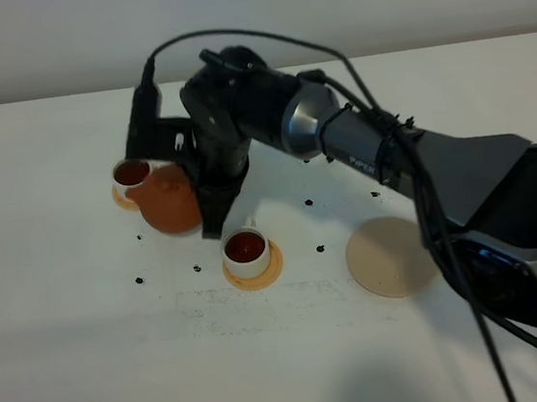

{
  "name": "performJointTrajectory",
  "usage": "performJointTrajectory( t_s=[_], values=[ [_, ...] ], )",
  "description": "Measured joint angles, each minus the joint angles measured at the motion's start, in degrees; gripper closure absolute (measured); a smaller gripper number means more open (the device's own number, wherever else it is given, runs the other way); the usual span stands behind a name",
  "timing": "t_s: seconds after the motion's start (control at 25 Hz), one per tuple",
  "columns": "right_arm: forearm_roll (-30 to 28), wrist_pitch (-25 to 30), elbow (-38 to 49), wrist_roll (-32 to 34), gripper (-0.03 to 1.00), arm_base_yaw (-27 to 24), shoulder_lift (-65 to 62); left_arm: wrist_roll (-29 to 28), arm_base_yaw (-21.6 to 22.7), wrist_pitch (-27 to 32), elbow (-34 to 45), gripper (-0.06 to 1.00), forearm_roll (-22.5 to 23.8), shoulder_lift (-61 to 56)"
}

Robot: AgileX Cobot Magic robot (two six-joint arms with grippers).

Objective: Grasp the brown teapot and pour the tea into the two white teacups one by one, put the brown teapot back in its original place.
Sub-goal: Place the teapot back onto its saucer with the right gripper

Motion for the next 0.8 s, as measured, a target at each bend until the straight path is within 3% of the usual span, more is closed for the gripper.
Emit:
performJointTrajectory(
  t_s=[0.48, 0.8],
  values=[
    [-0.39, 0.83, 0.16, 1.48, 0.85, -0.85, -7.34, 0.0, 0.0, 0.0, 0.0, 0.47, 0.0, 0.0],
    [-2.32, -0.74, 11.34, 1.53, 0.85, -2.51, -15.16, 0.0, 0.0, 0.0, 0.0, 0.47, 0.0, 0.0]
  ],
)
